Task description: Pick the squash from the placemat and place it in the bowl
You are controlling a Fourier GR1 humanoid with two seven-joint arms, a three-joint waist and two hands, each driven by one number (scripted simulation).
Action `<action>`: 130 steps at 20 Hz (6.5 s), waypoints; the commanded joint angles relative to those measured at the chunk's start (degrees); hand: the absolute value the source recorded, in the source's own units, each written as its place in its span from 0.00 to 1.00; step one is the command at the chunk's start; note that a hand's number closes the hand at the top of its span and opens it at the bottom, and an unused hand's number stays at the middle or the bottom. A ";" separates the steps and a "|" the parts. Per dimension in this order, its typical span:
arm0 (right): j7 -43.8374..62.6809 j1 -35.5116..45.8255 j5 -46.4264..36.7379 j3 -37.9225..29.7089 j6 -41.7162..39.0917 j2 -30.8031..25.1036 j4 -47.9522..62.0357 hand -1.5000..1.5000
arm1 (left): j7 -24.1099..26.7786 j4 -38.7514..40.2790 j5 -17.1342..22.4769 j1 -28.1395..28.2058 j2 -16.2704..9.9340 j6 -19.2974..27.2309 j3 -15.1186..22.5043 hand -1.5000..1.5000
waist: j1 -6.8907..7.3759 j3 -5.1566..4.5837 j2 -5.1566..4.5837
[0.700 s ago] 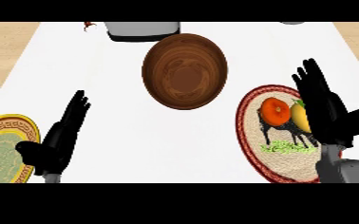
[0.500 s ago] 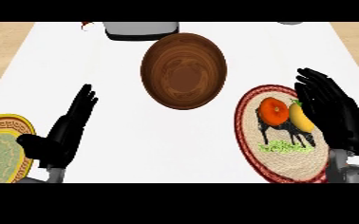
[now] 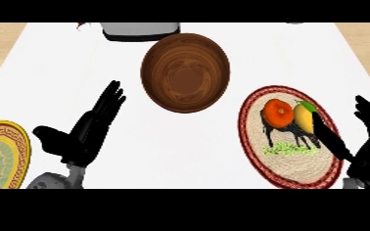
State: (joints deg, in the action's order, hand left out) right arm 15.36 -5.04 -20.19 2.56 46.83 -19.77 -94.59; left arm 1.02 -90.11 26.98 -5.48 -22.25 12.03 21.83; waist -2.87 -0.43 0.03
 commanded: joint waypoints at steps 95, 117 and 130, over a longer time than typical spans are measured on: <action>25.85 33.09 -37.63 35.51 -61.44 19.73 22.92 1.00 | -6.07 4.29 -6.32 -6.53 10.71 -11.64 -2.34 0.50 | 11.64 0.45 -0.47; 64.63 52.13 -34.17 53.80 -64.42 19.71 -18.02 1.00 | -9.30 0.83 -6.77 -3.23 9.00 -8.78 -7.18 0.50 | 3.45 0.31 0.63; 54.08 63.67 -28.58 33.03 -62.43 19.72 -4.09 1.00 | -4.93 1.62 -8.62 -0.36 10.30 -10.63 -6.74 0.50 | 3.59 0.36 0.09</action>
State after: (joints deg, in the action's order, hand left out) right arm 62.74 55.27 -50.47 39.83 -14.86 -0.91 -102.07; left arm -4.74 -88.38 18.59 -7.25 -11.87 2.48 14.95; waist 0.52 -0.06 0.22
